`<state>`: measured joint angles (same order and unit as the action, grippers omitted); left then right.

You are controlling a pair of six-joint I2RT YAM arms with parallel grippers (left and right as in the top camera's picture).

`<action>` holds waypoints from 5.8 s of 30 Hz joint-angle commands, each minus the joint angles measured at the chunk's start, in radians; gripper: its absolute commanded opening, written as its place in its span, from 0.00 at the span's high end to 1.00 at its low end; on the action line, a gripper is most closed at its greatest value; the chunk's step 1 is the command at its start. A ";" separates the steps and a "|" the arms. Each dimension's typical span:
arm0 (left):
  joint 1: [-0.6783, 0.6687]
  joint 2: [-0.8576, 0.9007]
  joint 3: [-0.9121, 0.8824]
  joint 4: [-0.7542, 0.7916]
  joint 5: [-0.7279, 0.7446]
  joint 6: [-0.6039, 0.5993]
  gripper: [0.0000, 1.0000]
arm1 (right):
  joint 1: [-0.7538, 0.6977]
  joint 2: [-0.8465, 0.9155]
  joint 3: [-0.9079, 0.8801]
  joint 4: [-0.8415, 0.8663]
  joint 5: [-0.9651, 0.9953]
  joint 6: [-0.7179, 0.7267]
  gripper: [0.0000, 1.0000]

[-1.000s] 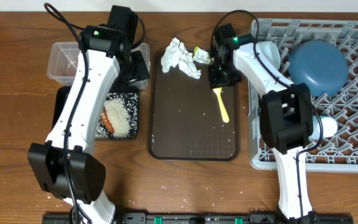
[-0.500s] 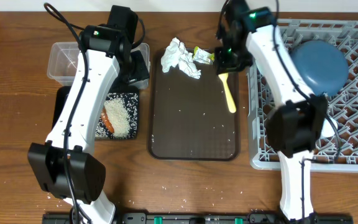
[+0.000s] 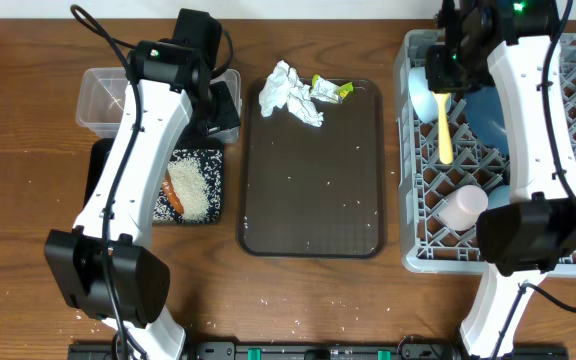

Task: Sort waste into correct bins and load items into the dishwasher rack
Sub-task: 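Carry the spoon right and drop it into the rack, then reach the left gripper to the white paper on the brown tray and grasp it, then carry the paper left and drop it into the clear plastic bin, then reach the left gripper back and grasp the yellow wrapper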

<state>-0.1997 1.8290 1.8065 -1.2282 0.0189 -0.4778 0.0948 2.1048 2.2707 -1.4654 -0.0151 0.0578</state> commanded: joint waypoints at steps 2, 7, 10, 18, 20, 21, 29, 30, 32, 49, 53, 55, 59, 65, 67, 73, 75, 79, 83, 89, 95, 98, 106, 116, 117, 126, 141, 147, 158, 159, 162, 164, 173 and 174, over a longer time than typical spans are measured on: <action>0.005 -0.013 0.023 -0.002 -0.012 -0.003 0.40 | -0.002 0.016 -0.103 0.019 0.014 -0.048 0.95; 0.005 -0.013 0.023 0.001 -0.013 -0.002 0.41 | -0.002 0.016 -0.205 0.022 -0.034 -0.048 0.96; 0.005 -0.013 0.023 0.003 -0.013 -0.003 0.41 | -0.001 0.016 -0.237 0.018 -0.045 -0.032 0.94; 0.005 -0.013 0.023 0.002 -0.012 -0.003 0.41 | -0.001 0.016 -0.249 0.018 -0.045 -0.029 0.64; 0.005 -0.013 0.023 0.002 -0.012 -0.003 0.41 | -0.001 0.016 -0.249 0.022 -0.045 -0.029 0.61; 0.005 -0.013 0.023 0.002 -0.012 -0.003 0.41 | -0.002 0.016 -0.249 0.031 -0.045 -0.029 0.60; 0.004 -0.013 0.023 0.003 -0.011 -0.002 0.40 | -0.002 0.011 -0.227 0.056 -0.062 -0.029 0.56; 0.002 -0.013 0.023 0.011 -0.003 0.009 0.40 | -0.002 0.006 -0.215 0.057 -0.095 -0.030 0.54; -0.010 -0.013 0.023 0.060 0.064 0.115 0.29 | 0.000 -0.016 -0.183 0.064 -0.200 -0.048 0.45; -0.217 0.157 0.024 0.558 -0.036 0.342 0.02 | 0.081 -0.322 -0.056 -0.003 -0.152 -0.006 0.01; -0.216 0.270 0.024 0.690 -0.101 0.381 0.02 | 0.082 -0.354 -0.056 -0.069 -0.114 -0.006 0.01; -0.216 0.313 0.024 0.743 -0.111 0.393 0.02 | 0.082 -0.356 -0.056 -0.094 -0.093 -0.006 0.01; -0.213 0.393 0.024 0.830 -0.119 0.396 0.02 | 0.082 -0.356 -0.058 -0.119 -0.075 -0.007 0.01; -0.197 0.494 0.024 0.863 -0.120 0.395 0.02 | 0.082 -0.356 -0.058 -0.132 -0.063 -0.008 0.01; -0.194 0.516 0.024 0.855 -0.117 0.395 0.02 | 0.082 -0.356 -0.058 -0.132 -0.063 -0.010 0.01; -0.196 0.528 0.024 0.816 -0.108 0.395 0.10 | 0.082 -0.356 -0.058 -0.131 -0.060 -0.014 0.01; -0.196 0.528 0.024 0.780 -0.075 0.395 0.25 | 0.082 -0.356 -0.058 -0.132 -0.053 -0.014 0.01; -0.196 0.528 0.024 0.702 -0.002 0.395 0.64 | 0.082 -0.356 -0.058 -0.132 -0.051 -0.014 0.01; -0.196 0.525 0.024 0.660 0.003 0.394 0.94 | 0.082 -0.355 -0.058 -0.132 -0.051 -0.015 0.01; -0.196 0.436 0.036 0.634 0.008 0.335 0.94 | 0.082 -0.355 -0.059 -0.132 -0.042 -0.014 0.01; -0.184 0.213 0.045 0.613 0.007 0.323 0.94 | 0.082 -0.355 -0.058 -0.129 -0.040 -0.014 0.01; -0.163 0.105 0.045 0.583 -0.006 0.323 0.94 | 0.082 -0.355 -0.058 -0.123 -0.041 -0.014 0.01; -0.029 0.078 0.026 0.502 -0.166 0.323 0.94 | 0.082 -0.355 -0.058 -0.117 -0.041 -0.014 0.01; 0.128 0.262 0.017 0.508 -0.128 0.274 0.60 | 0.082 -0.355 -0.058 -0.119 -0.041 -0.014 0.01; 0.131 0.264 0.017 0.510 -0.127 0.274 0.52 | 0.082 -0.355 -0.058 -0.119 -0.041 -0.014 0.01; 0.115 0.193 0.029 0.514 -0.124 0.274 0.35 | 0.082 -0.355 -0.058 -0.117 -0.041 -0.015 0.01; -0.053 0.155 0.028 0.608 -0.045 0.253 0.26 | 0.082 -0.355 -0.058 -0.114 -0.040 -0.022 0.01; -0.141 0.304 0.028 0.717 -0.022 0.373 0.17 | 0.082 -0.355 -0.058 -0.119 -0.040 -0.022 0.01; -0.217 0.483 0.028 0.885 0.064 0.452 0.11 | 0.082 -0.355 -0.059 -0.129 -0.040 -0.022 0.01; -0.219 0.488 0.028 0.892 0.064 0.452 0.10 | 0.082 -0.355 -0.059 -0.130 -0.040 -0.022 0.01; -0.224 0.496 0.028 0.906 0.066 0.452 0.08 | 0.082 -0.355 -0.059 -0.132 -0.041 -0.022 0.01; -0.225 0.497 0.028 0.923 0.083 0.452 0.07 | 0.082 -0.355 -0.059 -0.131 -0.041 -0.022 0.01; -0.258 0.549 0.028 0.996 0.119 0.452 0.04 | 0.082 -0.355 -0.059 -0.133 -0.041 -0.022 0.01; -0.261 0.557 0.028 1.000 0.119 0.452 0.04 | 0.082 -0.355 -0.059 -0.133 -0.041 -0.022 0.01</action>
<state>-0.4454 2.3356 1.8248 -0.2333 0.1280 -0.0433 0.1810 1.7584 2.2105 -1.5967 -0.0654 0.0410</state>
